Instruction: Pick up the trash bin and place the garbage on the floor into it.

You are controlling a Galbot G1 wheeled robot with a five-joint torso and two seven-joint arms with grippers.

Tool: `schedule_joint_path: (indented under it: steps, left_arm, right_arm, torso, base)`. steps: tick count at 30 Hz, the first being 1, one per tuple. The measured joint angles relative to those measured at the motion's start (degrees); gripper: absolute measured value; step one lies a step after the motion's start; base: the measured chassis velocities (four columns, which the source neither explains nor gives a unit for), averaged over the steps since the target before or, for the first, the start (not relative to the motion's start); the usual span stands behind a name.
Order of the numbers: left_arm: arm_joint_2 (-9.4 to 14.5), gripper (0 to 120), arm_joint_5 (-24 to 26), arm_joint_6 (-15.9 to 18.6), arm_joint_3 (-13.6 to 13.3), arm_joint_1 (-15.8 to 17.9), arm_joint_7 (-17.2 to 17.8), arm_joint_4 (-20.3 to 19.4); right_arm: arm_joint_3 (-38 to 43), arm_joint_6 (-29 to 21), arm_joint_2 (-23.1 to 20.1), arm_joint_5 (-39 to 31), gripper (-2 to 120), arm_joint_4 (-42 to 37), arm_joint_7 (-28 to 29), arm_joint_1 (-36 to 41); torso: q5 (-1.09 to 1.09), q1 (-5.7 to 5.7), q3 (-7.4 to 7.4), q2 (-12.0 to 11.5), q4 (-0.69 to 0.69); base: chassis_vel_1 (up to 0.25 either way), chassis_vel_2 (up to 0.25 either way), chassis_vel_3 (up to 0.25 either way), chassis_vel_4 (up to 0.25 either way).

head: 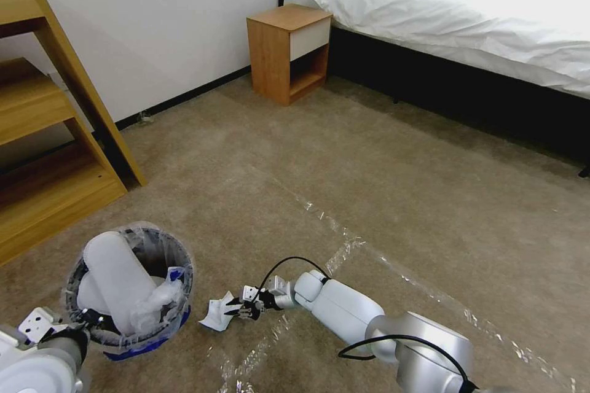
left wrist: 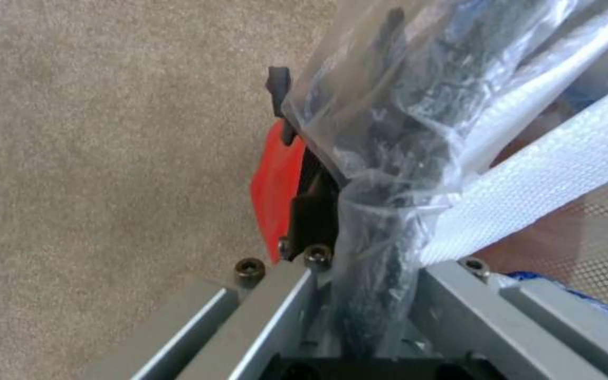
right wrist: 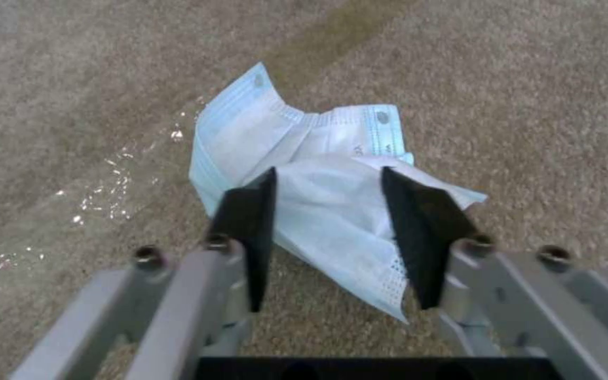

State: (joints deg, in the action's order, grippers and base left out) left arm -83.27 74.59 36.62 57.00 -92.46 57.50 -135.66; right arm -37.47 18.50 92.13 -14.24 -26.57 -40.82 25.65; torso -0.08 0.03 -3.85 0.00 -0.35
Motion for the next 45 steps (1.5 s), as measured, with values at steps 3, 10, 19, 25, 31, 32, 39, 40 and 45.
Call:
schedule_joint_path:
  steps: [3,10,19,25,31,32,39,40,45]
  left_arm:
    - [-0.1,0,0.0,0.0,0.0,0.0,0.0,-0.2]
    - [-0.6,0,-0.7,0.0,-0.7,0.0,-0.1,-0.2]
    - [-0.9,0,-1.2,0.0,-0.9,-0.2,-0.4,-0.4]
    - [-1.1,0,-1.5,0.0,-1.3,-0.2,-0.4,-0.5]
    - [-1.3,0,-1.8,0.0,-1.3,-0.5,-0.5,-0.9]
    - [-1.3,0,-1.9,0.0,-1.3,-0.6,-0.6,-0.9]
    - [-2.0,0,-2.6,0.0,-1.3,-1.1,-0.9,-1.6]
    - [-2.0,0,-2.7,0.0,-1.3,-1.1,-0.9,-1.7]
    - [-2.0,0,-2.8,0.0,-1.3,-1.1,-0.9,-1.7]
  right_arm:
    - [-0.1,-0.4,0.0,0.0,58,-0.1,0.0,0.0]
    - [-0.6,-0.9,0.0,0.0,82,-0.2,0.3,-0.1]
    - [-0.7,-1.3,0.0,0.0,100,-0.2,0.5,-0.1]
    - [-0.8,-1.3,0.0,0.1,100,-0.3,0.6,0.0]
    - [-1.3,-1.4,0.0,0.1,100,-0.5,0.6,0.1]
    - [-1.3,-1.4,0.0,0.1,100,-0.5,0.6,0.1]
    - [-1.4,-1.8,0.0,-0.1,100,-0.6,0.6,0.3]
    - [-1.3,-1.8,0.0,-0.1,100,-0.6,0.6,0.3]
    - [-1.2,-1.9,0.0,-0.3,100,-0.6,0.6,0.6]
  torso:
    - [0.00,0.00,0.00,0.0,0.00]
    - [0.00,0.00,0.00,0.0,0.00]
    - [0.00,0.00,0.00,0.0,0.00]
    - [0.00,0.00,0.00,0.0,0.00]
    - [0.00,0.00,0.00,0.0,0.00]
    - [0.00,0.00,0.00,0.0,0.00]
    - [0.00,0.00,0.00,0.0,0.00]
    - [0.00,0.00,0.00,0.0,0.00]
    - [0.00,0.00,0.00,0.0,0.00]
  base:
    - [0.000,0.000,0.000,0.000]
    - [0.000,0.000,0.000,0.000]
    - [0.000,0.000,0.000,0.000]
    - [0.000,0.000,0.000,0.000]
    - [0.000,0.000,0.000,0.000]
    - [0.000,0.000,0.000,0.000]
    - [0.000,0.000,0.000,0.000]
    - [0.000,0.000,0.000,0.000]
    - [0.000,0.000,0.000,0.000]
